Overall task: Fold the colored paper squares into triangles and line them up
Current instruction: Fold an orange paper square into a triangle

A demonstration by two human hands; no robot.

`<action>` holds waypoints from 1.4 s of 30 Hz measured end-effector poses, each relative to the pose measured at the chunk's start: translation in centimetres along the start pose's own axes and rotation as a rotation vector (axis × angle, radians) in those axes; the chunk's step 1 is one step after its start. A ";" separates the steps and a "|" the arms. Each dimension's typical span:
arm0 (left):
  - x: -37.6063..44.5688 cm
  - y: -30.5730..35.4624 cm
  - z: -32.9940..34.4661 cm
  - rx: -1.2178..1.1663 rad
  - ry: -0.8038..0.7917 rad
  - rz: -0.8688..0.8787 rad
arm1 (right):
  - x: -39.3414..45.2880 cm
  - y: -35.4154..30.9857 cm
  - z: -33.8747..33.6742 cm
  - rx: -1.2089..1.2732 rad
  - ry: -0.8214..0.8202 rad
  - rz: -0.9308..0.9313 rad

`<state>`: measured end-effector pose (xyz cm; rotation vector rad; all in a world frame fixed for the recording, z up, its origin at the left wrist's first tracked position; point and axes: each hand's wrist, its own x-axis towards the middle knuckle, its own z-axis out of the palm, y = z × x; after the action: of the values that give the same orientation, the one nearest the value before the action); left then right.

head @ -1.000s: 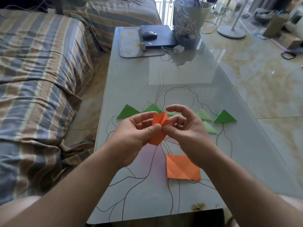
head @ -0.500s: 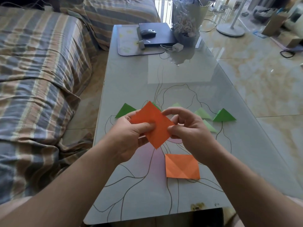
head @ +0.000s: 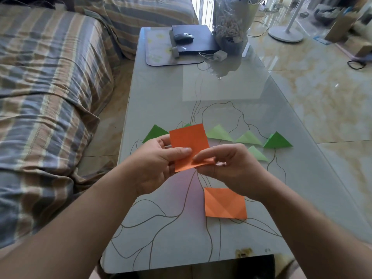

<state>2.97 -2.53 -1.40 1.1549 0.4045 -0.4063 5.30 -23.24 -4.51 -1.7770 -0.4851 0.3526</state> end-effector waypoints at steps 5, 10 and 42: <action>-0.2 0.2 -0.1 -0.055 -0.033 0.006 | 0.3 -0.1 -0.2 0.111 0.102 -0.030; -0.7 0.0 0.6 -0.030 -0.054 0.008 | 0.3 -0.3 0.4 0.204 0.164 0.020; 0.0 -3.0 1.8 -0.103 0.089 0.124 | 0.3 -0.4 0.9 0.394 0.289 0.144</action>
<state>1.61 -5.21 -3.14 1.0942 0.4236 -0.2238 5.08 -22.24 -4.32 -1.4485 -0.0728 0.2634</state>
